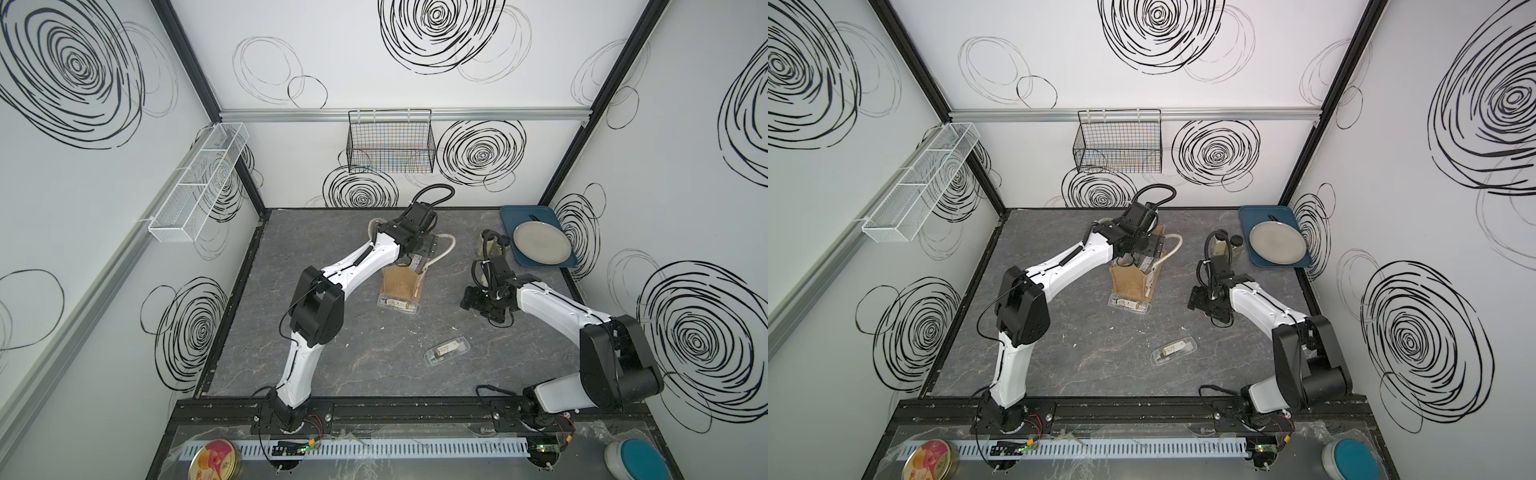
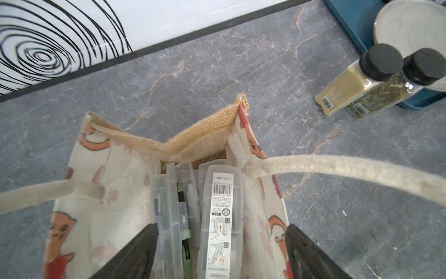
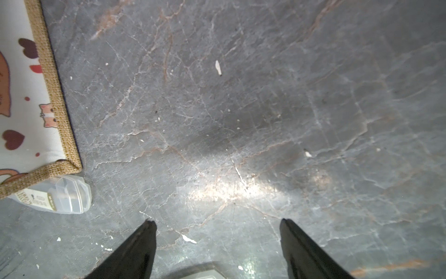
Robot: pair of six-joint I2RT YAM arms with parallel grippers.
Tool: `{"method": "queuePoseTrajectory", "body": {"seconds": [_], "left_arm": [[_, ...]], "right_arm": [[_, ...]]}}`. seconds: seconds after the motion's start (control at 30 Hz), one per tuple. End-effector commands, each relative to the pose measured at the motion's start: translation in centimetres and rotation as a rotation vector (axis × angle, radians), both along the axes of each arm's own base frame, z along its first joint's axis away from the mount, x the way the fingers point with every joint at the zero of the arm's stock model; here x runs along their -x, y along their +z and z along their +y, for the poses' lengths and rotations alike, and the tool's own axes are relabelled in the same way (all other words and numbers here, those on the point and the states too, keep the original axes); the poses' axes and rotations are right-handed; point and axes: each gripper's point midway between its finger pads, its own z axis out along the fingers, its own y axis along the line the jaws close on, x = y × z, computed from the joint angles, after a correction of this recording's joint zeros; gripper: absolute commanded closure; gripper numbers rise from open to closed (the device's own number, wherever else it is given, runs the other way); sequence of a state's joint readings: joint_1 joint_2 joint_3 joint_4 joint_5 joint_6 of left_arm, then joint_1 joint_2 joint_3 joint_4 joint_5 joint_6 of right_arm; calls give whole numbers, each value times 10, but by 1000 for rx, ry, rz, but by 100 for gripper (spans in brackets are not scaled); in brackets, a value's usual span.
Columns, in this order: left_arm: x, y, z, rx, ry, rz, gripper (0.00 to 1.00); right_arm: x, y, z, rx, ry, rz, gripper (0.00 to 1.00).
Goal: Put the compass set into the canvas bag
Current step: Place the compass set in the canvas bag, then pick up the compass set at the center of the board.
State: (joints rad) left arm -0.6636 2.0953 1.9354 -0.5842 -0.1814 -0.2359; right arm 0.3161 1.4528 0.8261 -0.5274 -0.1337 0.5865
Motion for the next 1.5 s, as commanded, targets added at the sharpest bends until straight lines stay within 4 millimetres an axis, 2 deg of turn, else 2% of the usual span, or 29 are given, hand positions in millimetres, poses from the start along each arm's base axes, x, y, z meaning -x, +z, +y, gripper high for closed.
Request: {"method": "queuePoseTrajectory", "body": {"seconds": [0.0, 0.13, 0.23, 0.33, 0.4, 0.53, 0.73, 0.9, 0.97, 1.07, 1.27, 1.37, 1.47], "left_arm": [[9, 86, 10, 43, 5, -163, 12], [36, 125, 26, 24, 19, -218, 10], [61, 134, 45, 17, 39, -226, 10], [88, 128, 67, 14, 69, -209, 9], [107, 117, 79, 15, 89, -185, 9], [145, 82, 92, 3, 127, -106, 9], [180, 17, 79, 24, 142, 25, 9], [192, -29, 66, 100, 222, 162, 9], [194, -38, 58, 137, 233, 196, 9], [193, -44, 50, 121, 214, 209, 9], [193, -53, 55, 98, 224, 227, 9], [193, -55, 60, 141, 254, 236, 9], [193, -52, 69, 181, 284, 235, 9]], "right_arm": [[-1, 2, 0, 4, -4, -6, 16], [-4, 6, 1, 2, 2, -21, 16], [-4, 5, 2, -2, 6, -21, 16], [-5, 2, 4, -4, 16, -12, 16], [-7, 3, 5, -7, 24, -15, 16], [-12, 4, 8, -17, 29, -33, 16], [-19, 1, 17, -23, 63, -16, 16], [-16, 3, 17, -19, 67, -30, 16], [-12, 2, 15, -12, 66, -30, 16], [-6, 4, 12, -1, 93, -34, 16], [18, 16, 15, 27, 227, 7, 17], [30, 25, 33, 83, 411, -19, 17], [34, 35, 57, 119, 589, -89, 18]]}}
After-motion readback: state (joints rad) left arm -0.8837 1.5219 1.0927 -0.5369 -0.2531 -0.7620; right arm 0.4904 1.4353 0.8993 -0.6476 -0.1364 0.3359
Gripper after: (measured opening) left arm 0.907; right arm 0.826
